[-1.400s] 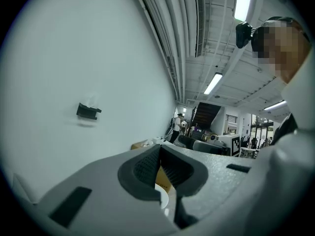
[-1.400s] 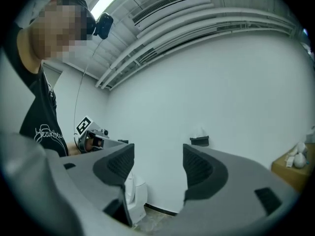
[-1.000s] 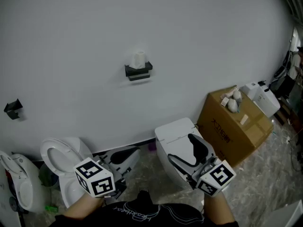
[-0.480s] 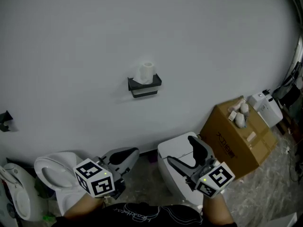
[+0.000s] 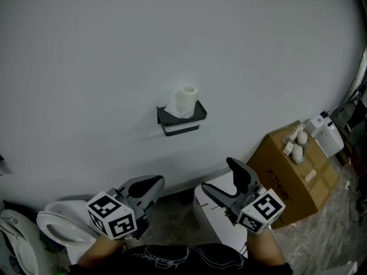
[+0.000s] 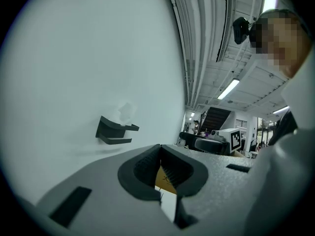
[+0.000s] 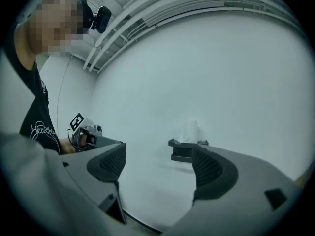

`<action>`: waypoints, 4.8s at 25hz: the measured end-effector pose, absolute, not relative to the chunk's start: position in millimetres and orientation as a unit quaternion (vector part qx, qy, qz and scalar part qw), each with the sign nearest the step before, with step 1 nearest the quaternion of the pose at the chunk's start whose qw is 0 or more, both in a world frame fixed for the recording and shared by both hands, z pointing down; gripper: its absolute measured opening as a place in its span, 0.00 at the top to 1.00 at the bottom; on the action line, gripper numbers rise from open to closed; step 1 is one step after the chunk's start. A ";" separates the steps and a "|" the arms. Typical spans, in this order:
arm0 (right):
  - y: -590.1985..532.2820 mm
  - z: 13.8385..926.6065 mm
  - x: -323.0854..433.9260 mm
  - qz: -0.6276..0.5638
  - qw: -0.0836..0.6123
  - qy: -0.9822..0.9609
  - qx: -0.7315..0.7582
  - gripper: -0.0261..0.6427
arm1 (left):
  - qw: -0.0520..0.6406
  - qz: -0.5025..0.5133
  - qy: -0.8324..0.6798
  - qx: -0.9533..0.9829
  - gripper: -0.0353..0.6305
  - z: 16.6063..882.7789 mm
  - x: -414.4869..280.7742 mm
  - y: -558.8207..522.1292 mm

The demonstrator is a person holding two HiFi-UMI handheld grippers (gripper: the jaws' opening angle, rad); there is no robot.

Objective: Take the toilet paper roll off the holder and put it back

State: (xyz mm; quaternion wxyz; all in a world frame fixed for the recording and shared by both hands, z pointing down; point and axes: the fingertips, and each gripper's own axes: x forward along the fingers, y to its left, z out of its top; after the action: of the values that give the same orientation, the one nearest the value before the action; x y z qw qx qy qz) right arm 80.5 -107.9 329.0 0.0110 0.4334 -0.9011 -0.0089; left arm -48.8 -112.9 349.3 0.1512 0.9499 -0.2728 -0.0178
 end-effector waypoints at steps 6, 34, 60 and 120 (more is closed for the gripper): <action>-146.7 327.2 79.2 -0.012 0.019 -0.901 0.434 0.34 | 0.149 -0.008 -0.269 0.951 0.94 357.8 -50.5 -139.7; -336.9 289.9 62.7 -0.042 0.053 -0.931 0.358 0.34 | 0.180 -0.036 -0.370 0.910 0.94 349.2 -87.1 -253.0; -373.5 313.0 44.8 -0.053 0.116 -0.924 0.359 0.54 | 0.159 -0.058 -0.400 0.901 0.94 333.9 -98.5 -279.7; -220.5 293.2 92.7 -0.018 -0.005 -0.916 0.402 0.55 | 0.176 -0.068 -0.356 0.915 0.94 337.3 -71.2 -201.3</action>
State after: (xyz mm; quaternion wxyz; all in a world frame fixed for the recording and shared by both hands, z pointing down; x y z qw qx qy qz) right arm 92.7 -220.5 293.2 -0.0049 0.4016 -0.9156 -0.0183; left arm -71.2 -201.3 337.3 0.1763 0.9150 -0.3564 -0.0685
